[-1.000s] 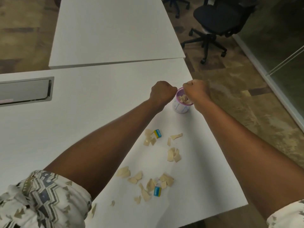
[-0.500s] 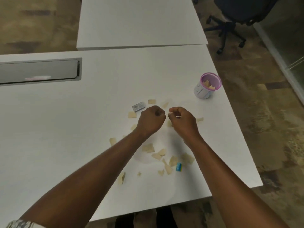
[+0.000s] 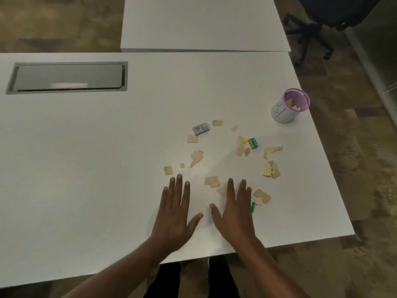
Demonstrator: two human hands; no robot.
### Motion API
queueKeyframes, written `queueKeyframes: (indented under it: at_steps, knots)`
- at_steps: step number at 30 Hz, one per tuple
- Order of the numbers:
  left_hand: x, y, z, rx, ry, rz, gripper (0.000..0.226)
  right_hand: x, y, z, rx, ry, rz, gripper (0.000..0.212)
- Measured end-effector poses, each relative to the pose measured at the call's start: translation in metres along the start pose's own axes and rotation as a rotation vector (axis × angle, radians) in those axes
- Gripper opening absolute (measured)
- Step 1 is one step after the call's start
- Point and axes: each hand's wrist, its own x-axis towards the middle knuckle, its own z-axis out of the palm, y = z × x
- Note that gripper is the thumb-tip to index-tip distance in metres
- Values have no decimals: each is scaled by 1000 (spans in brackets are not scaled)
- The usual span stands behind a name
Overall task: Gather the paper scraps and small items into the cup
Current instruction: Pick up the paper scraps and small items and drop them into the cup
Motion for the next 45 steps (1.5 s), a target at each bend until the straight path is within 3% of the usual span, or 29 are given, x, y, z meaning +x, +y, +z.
queueKeyframes:
  at_steps: [5,12,16,20,23,30,34,37,41,45]
  knots:
    - [-33,-20,22,97,-119,-12,97,0,-12,34,-30,22,36,93]
    - [30,-21,16,124,-94,20,90,31,-27,28,62,41,-221,76]
    - [41,-18,4,114,-59,83,82,24,-6,11,16,230,-301,56]
    - [-10,-7,19,119,-64,310,55,-9,40,7,-19,272,-385,26]
    - [-32,7,29,138,-146,469,45,-28,62,20,-68,213,-442,21]
    - [14,8,30,115,-105,215,58,10,44,26,-57,154,-457,25]
    - [34,-6,19,86,-16,196,57,40,22,15,-10,279,-474,31]
    - [38,-18,13,46,60,7,65,51,14,10,19,364,-392,42]
    - [45,-20,14,-9,81,-173,74,57,6,23,28,142,-255,78]
    - [56,-18,22,-65,73,-90,62,61,-9,33,-91,92,-342,70]
